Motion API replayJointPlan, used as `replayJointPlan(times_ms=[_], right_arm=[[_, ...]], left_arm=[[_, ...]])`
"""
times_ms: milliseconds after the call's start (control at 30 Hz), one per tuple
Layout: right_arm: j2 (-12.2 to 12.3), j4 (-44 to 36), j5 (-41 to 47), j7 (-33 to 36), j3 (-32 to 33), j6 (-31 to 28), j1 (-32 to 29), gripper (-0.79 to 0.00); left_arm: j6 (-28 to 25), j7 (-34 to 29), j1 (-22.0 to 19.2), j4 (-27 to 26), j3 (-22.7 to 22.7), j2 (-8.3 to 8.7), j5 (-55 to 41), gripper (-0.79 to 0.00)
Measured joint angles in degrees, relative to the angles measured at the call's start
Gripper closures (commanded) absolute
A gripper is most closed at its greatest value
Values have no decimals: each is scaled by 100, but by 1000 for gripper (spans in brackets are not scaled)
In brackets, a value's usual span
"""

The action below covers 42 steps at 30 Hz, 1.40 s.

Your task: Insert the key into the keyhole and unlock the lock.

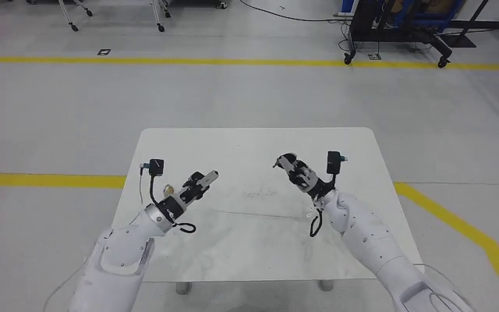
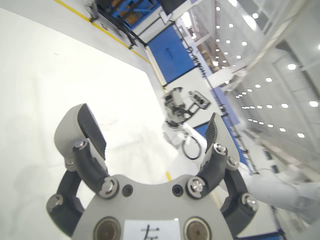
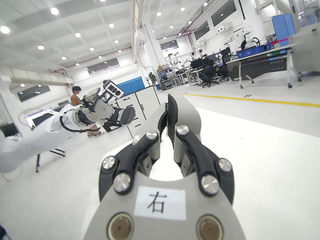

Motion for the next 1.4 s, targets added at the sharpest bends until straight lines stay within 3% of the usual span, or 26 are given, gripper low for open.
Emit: replayJointPlan(times_ms=[100,133,167,233,367,433,500,700,1000,1167,1400], right_arm=[[-160,82,1132,894,-381,1,183,0],[-220,74,1584,1214,-512,1,241,0],[-256,66,1917,1439,-594,1,282,0],[-309,68,2537,1858,-710,1,360,0],[-371,101,3609,2643,-809,1,503,0],[-388,72,3892,2942,-847,1,526,0],[-402,-20,4178,3279,-895,1,506,0],[-403,-189,5043,4182,-900,1,400,0],[-448,-231,6105,5277,-858,1,277,0],[-517,-106,6477,5750,-881,1,320,0],[-610,38,6575,6006,-849,1,355,0]], left_arm=[[-28,-329,-97,64,115,-4,-530,-785],[-60,-377,-118,98,130,0,-550,-711],[-71,-388,-128,122,139,4,-499,-582],[-87,-378,-151,158,152,15,-305,-394],[-74,-428,-191,188,207,23,-292,-351],[-54,-497,-211,198,214,30,-345,-212],[-37,-558,-229,214,217,39,-367,-203],[-76,-384,-238,226,271,63,165,-271],[-205,-195,-204,219,441,74,534,-280],[-244,-138,-190,210,492,83,610,-182],[-233,-78,-174,196,522,99,698,-105]])
